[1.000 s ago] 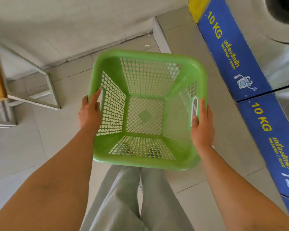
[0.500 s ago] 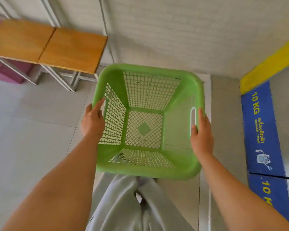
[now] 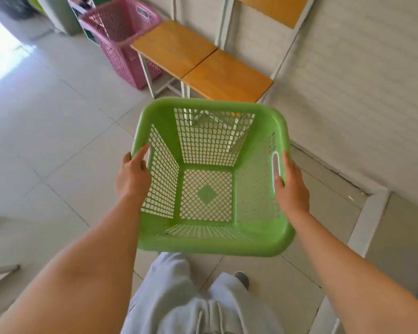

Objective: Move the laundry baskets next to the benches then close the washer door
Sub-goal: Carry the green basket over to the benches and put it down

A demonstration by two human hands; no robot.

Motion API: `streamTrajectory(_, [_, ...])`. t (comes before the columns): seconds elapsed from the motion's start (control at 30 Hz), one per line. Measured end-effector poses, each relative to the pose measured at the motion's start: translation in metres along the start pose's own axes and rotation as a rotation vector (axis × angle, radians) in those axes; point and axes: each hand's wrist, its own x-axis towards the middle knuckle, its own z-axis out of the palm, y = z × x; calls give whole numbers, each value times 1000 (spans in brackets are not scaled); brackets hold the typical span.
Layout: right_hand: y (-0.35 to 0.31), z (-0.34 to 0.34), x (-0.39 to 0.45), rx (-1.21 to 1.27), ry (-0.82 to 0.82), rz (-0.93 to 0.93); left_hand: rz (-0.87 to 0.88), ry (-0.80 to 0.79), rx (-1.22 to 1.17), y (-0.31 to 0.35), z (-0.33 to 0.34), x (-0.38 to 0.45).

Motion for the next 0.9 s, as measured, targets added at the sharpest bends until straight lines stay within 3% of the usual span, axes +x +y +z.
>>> streamTrajectory(0.47, [-228, 119, 99, -34, -80, -246, -188, 94, 13, -124, -116, 169])
streamTrajectory(0.9, [-433, 203, 270, 5, -109, -350, -288, 149, -19, -142, -187, 407])
